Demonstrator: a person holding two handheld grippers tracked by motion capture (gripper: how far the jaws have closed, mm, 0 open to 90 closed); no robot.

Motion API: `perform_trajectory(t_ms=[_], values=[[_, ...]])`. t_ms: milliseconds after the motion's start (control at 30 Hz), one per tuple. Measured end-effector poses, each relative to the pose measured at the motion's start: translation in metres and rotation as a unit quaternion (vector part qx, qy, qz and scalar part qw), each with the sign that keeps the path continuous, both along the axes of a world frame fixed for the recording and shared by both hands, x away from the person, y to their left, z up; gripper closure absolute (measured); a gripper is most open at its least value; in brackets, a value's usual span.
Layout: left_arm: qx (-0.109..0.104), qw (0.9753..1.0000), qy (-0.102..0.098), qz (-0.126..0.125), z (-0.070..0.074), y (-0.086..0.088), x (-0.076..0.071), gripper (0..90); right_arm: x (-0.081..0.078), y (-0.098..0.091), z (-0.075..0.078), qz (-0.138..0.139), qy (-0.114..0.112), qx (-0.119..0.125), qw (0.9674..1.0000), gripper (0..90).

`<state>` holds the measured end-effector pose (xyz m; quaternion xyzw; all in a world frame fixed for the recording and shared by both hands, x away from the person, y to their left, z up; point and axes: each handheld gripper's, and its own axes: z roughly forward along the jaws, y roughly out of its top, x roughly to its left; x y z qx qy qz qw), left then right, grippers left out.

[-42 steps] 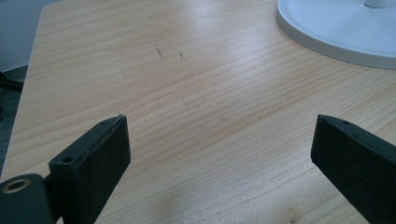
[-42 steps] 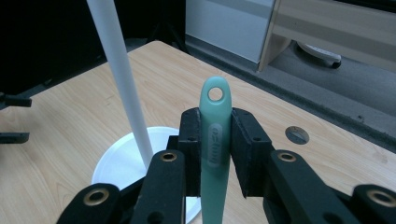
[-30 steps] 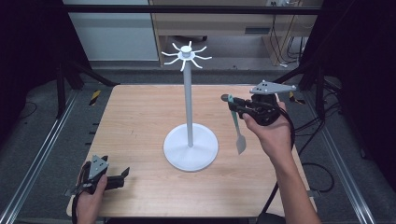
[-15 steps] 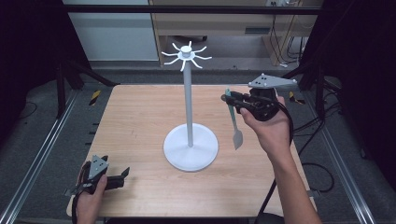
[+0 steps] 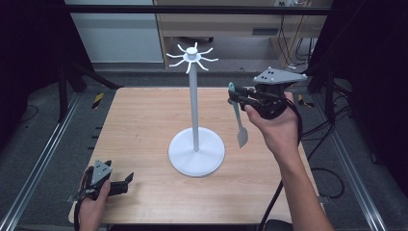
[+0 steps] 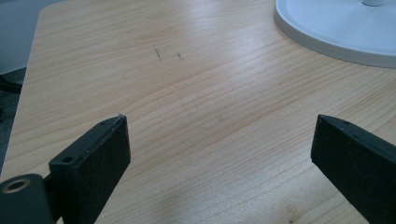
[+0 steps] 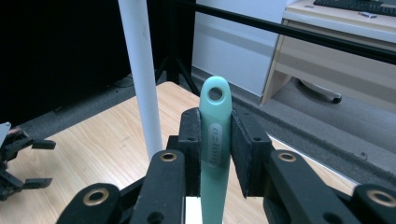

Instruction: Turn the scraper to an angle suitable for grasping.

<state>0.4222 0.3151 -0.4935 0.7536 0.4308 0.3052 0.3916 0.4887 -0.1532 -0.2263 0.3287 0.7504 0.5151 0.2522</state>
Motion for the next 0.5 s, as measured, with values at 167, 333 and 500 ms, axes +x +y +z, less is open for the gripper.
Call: perform_trajectory(t_ms=[167, 333, 500], values=[[0.001, 1.0000, 0.001, -0.001, -0.0001, -0.0005, 0.0000, 4.4, 0.0023, 0.0000, 0.0032, 0.004, 0.002, 0.013, 0.9999, 74.8], [0.001, 1.0000, 0.001, -0.002, -0.0003, -0.0007, 0.0003, 4.4, 0.0024, 0.0018, 0.0091, 0.006, -0.002, 0.014, 0.9999, 74.8], [0.001, 1.0000, 0.001, -0.002, -0.0002, -0.0007, 0.0001, 4.4, 0.0021, 0.0033, 0.0106, 0.006, -0.004, 0.014, 0.9999, 74.8]])
